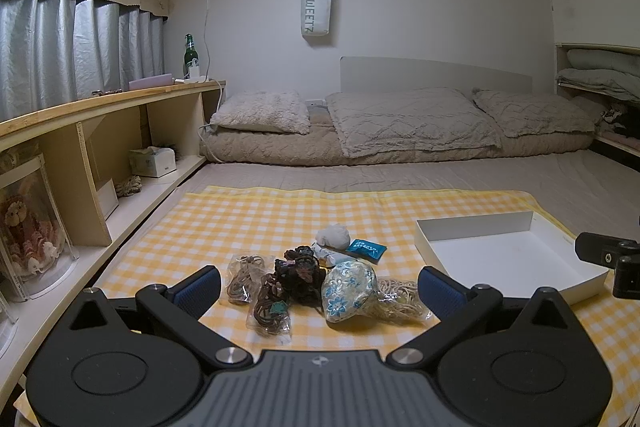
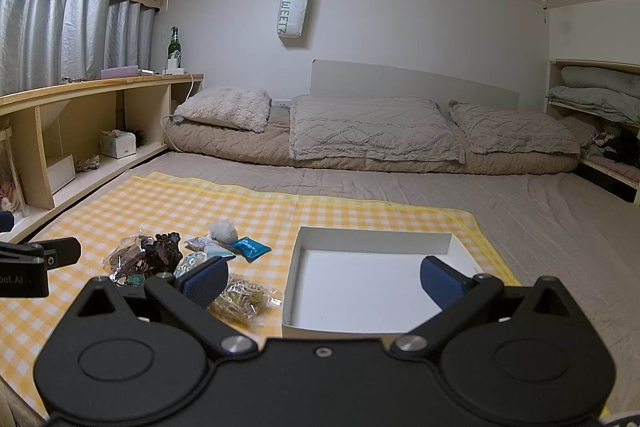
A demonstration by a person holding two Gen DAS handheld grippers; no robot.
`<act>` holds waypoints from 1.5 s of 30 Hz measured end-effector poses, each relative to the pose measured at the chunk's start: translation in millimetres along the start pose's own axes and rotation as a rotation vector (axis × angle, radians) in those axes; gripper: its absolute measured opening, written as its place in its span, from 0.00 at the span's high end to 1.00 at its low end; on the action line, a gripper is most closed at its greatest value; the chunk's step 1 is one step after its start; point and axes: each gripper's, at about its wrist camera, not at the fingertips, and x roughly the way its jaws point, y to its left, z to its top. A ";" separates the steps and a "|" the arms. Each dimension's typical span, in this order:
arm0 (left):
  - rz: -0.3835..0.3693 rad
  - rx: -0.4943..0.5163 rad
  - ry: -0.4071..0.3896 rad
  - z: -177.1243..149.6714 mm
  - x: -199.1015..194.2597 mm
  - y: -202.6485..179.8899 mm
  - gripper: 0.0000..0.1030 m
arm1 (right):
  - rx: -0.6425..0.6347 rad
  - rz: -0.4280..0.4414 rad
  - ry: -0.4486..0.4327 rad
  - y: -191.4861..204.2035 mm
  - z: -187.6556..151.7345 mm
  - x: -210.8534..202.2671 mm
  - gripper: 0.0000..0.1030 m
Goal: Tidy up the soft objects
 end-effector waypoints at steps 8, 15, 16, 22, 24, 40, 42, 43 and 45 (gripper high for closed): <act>-0.002 0.004 0.000 0.0 0.8 -1.1 0.00 | 0.000 0.000 0.000 -0.5 0.2 -0.7 0.00; -0.002 0.004 0.001 -0.1 0.8 -1.4 0.00 | 0.001 0.000 0.001 -0.8 0.3 -1.3 0.00; -0.003 0.004 0.001 -0.2 0.9 -1.5 0.00 | 0.001 -0.001 0.001 -0.7 0.4 -1.4 0.00; -0.004 0.009 0.001 0.0 1.5 -3.6 0.00 | 0.001 0.000 0.000 -0.6 0.6 -1.5 0.00; -0.004 0.009 0.001 0.1 1.6 -3.8 0.00 | 0.001 -0.001 0.001 -0.8 0.6 -2.0 0.00; -0.023 -0.004 -0.069 19.8 -11.3 0.3 0.00 | 0.019 0.028 -0.031 -8.4 10.4 -8.0 0.00; 0.000 0.006 -0.093 29.7 -12.4 1.8 0.00 | 0.012 0.031 -0.045 -10.5 19.7 -8.2 0.00; 0.007 0.009 -0.104 35.1 -12.6 2.8 0.00 | 0.010 0.034 -0.053 -11.8 25.0 -8.1 0.00; 0.019 0.023 -0.124 48.3 -11.1 4.2 0.00 | 0.008 0.044 -0.065 -15.0 36.9 -6.5 0.00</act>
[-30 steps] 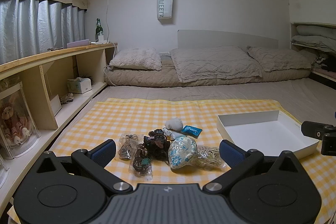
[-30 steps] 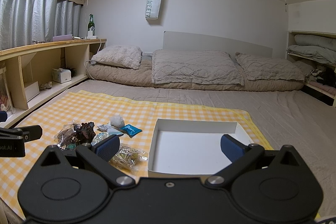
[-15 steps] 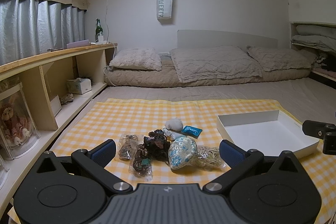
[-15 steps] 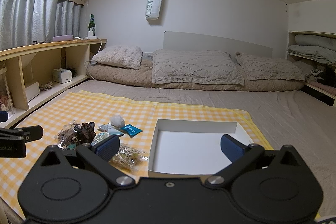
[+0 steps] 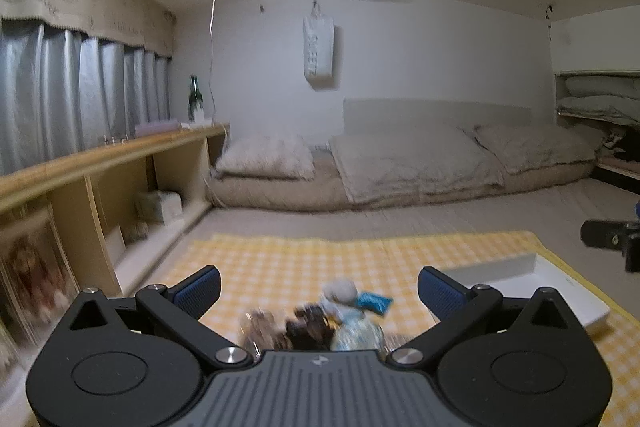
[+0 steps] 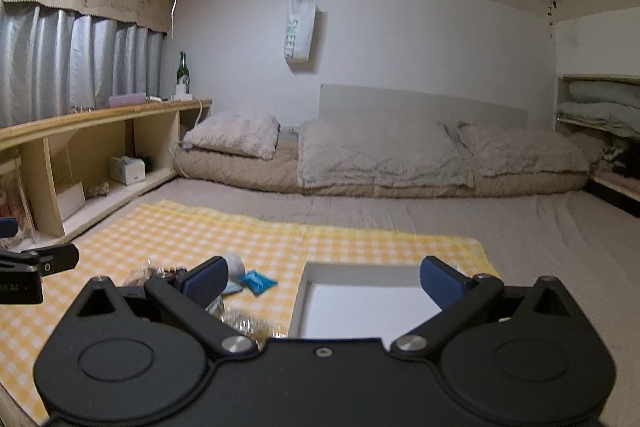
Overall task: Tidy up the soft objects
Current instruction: 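Move both tools down toward the pile of bagged items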
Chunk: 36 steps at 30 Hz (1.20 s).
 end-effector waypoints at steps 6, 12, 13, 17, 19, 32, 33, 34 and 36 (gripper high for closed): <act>0.049 0.036 -0.049 40.8 17.5 5.7 0.00 | -0.048 0.014 -0.059 -3.2 42.6 14.5 0.00; 0.087 0.036 -0.057 69.5 51.6 14.3 0.00 | -0.062 0.052 -0.082 1.0 76.3 41.2 0.00; 0.094 0.035 -0.054 71.8 59.0 15.7 0.00 | -0.063 0.059 -0.084 1.4 80.6 47.3 0.00; 0.091 0.020 0.009 68.0 92.3 23.8 0.00 | -0.068 0.111 -0.102 4.4 88.8 77.3 0.00; 0.095 -0.009 0.043 59.2 109.9 28.2 0.00 | -0.062 0.137 -0.084 4.7 86.4 96.5 0.00; 0.042 -0.003 0.295 -4.1 190.2 54.7 0.00 | -0.044 0.186 0.182 20.1 30.3 199.9 0.00; 0.030 -0.013 0.317 -9.0 193.1 56.2 0.00 | -0.056 0.199 0.191 22.0 28.3 205.4 0.00; 0.017 -0.024 0.342 -13.4 196.5 58.0 0.00 | -0.071 0.215 0.205 23.7 26.0 210.7 0.00; -0.008 -0.042 0.392 -22.1 203.4 61.4 0.00 | -0.118 0.266 0.244 28.9 20.1 222.7 0.00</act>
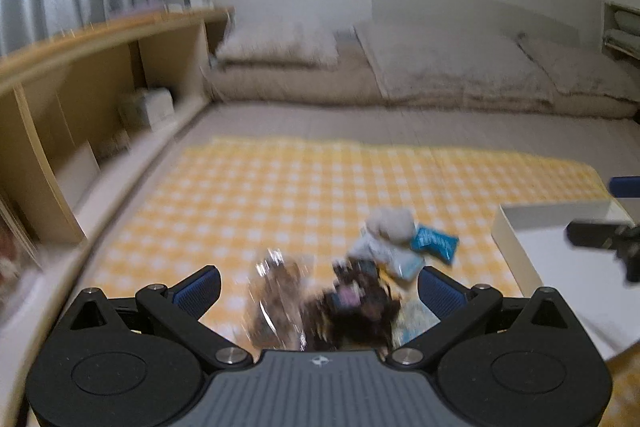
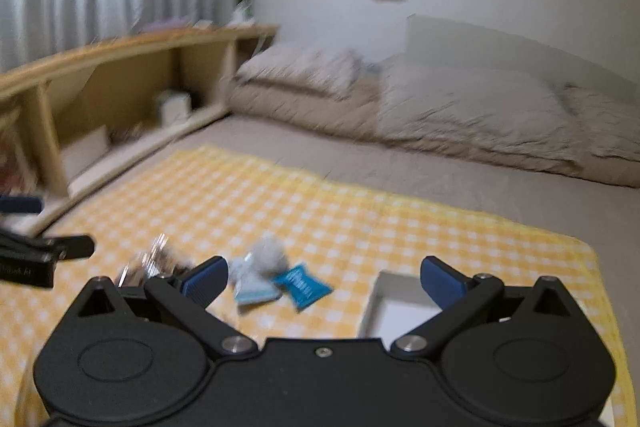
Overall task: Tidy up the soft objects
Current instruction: 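Move both tools down toward the pile of bagged items, then grasp the bagged white beaded cable with right tool while left grasps bagged brown cords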
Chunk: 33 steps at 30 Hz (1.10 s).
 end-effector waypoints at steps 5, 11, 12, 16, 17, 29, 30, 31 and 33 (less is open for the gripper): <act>-0.022 0.024 0.066 -15.3 15.4 0.6 0.00 | -0.203 0.106 0.160 14.5 -17.1 38.3 0.01; -0.017 0.088 0.120 -26.4 31.2 -4.7 0.00 | -0.434 0.244 0.310 38.5 -44.6 75.1 0.06; -0.017 0.096 0.128 -26.7 34.0 -5.6 0.00 | -0.463 0.262 0.335 41.7 -48.4 81.4 0.06; -0.018 0.160 0.149 -30.6 46.8 -10.7 0.00 | -0.553 0.295 0.386 51.4 -57.8 100.5 0.06; -0.015 0.184 0.154 -32.1 50.6 -12.2 0.00 | -0.562 0.302 0.391 52.8 -58.1 105.6 0.06; 0.002 0.409 0.133 -62.8 98.6 -25.6 0.00 | -0.550 0.403 0.527 69.8 -64.6 131.0 0.14; 0.017 0.419 0.140 -63.9 101.8 -26.0 0.00 | -0.540 0.413 0.537 70.6 -63.7 130.0 0.15; 0.032 0.425 0.150 -64.7 104.9 -25.1 0.00 | -0.522 0.421 0.545 70.9 -62.4 129.1 0.18; 0.057 0.421 0.168 -65.1 108.6 -22.3 0.00 | -0.486 0.429 0.563 71.3 -58.8 127.5 0.20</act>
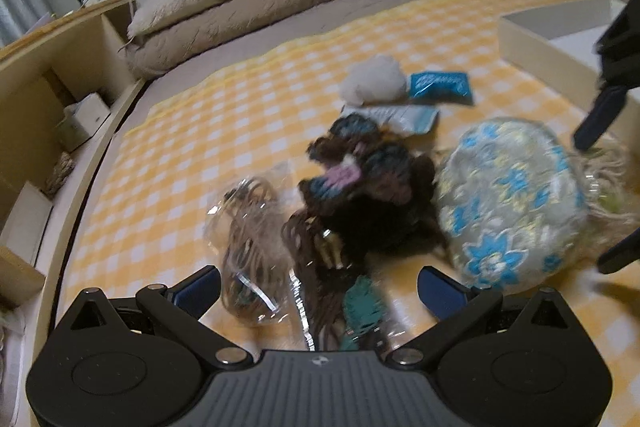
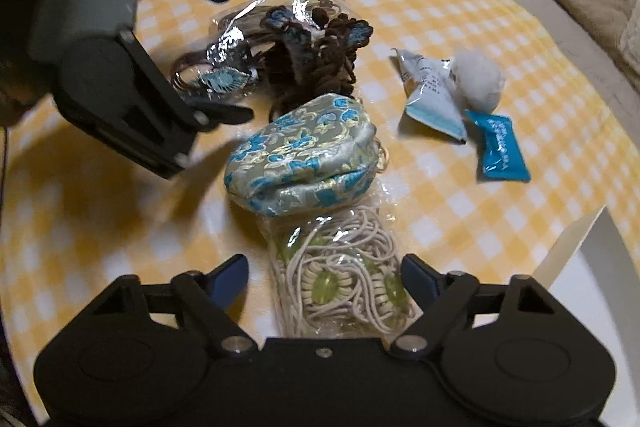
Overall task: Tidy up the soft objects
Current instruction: 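Grasp the bagged white beaded cable with right tool while left grasps bagged brown cords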
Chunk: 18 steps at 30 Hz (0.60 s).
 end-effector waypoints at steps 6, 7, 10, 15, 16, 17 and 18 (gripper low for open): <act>0.010 -0.046 0.054 -4.1 0.1 14.5 0.24 | 0.002 0.010 0.022 1.9 2.3 2.9 0.24; 0.002 -0.058 0.060 -5.1 -0.4 16.7 0.31 | -0.013 0.000 0.025 3.1 1.5 5.3 0.25; -0.020 -0.078 0.080 -6.5 -2.6 22.3 0.44 | -0.114 -0.061 0.032 12.2 -2.1 13.9 0.24; -0.071 -0.130 0.116 -5.6 -4.4 31.8 0.51 | -0.097 -0.061 0.027 10.2 -0.1 13.1 0.29; -0.074 -0.135 0.119 -4.7 -4.9 32.2 0.49 | -0.080 -0.061 0.029 9.1 1.0 11.7 0.33; -0.074 -0.136 0.116 -3.6 -5.4 32.5 0.49 | -0.070 -0.062 0.031 8.4 1.3 10.0 0.36; -0.066 -0.135 0.109 -2.2 -6.0 32.1 0.41 | -0.061 -0.059 0.036 9.1 1.3 9.4 0.39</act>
